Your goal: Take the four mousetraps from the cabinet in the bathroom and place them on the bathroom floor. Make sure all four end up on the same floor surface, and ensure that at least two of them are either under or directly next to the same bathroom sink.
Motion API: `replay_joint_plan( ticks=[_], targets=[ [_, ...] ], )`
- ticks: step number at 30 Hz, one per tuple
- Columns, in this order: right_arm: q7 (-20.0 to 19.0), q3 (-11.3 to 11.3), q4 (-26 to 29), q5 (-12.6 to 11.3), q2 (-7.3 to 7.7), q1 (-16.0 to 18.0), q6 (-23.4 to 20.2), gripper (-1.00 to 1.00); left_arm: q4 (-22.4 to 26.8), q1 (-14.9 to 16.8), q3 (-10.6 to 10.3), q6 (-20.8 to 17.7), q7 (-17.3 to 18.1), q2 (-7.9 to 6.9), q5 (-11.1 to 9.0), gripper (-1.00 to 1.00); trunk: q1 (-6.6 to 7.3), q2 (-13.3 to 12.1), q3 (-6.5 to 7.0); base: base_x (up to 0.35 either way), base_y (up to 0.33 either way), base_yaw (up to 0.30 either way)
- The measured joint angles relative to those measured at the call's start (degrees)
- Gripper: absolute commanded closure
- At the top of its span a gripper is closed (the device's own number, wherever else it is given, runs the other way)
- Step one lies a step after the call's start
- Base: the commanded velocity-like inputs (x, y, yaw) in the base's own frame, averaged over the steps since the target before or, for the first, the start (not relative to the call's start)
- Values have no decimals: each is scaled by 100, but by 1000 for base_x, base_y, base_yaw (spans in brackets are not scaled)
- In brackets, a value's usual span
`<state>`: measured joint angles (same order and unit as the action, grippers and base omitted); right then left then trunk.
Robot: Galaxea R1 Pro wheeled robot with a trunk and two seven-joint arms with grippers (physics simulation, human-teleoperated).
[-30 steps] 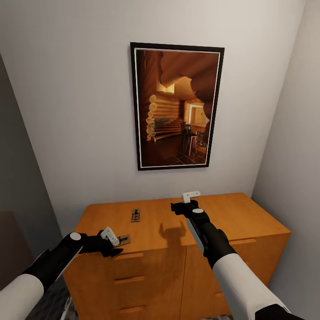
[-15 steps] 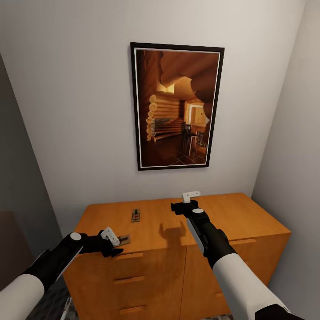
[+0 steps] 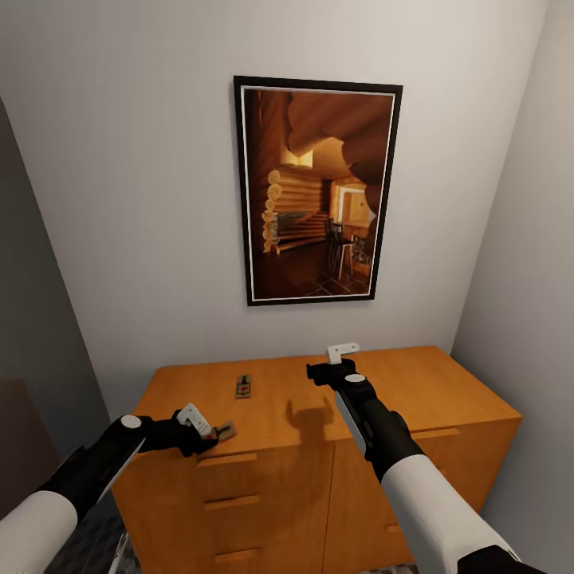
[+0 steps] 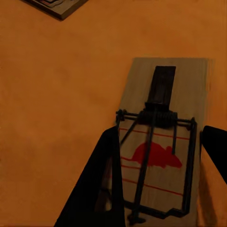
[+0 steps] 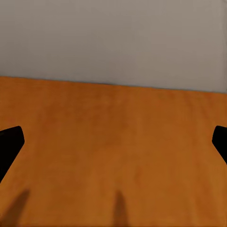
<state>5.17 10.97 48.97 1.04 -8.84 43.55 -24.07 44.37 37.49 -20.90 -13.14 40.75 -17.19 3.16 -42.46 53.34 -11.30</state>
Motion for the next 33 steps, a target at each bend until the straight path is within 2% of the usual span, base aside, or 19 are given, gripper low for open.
replay_joint_plan(
  ticks=[33],
  targets=[
    [0,3,0,-1,1,-3,0,-100,12,-1,6,29,-54,1,30,100,0,0,0,0,0,0]
  ],
)
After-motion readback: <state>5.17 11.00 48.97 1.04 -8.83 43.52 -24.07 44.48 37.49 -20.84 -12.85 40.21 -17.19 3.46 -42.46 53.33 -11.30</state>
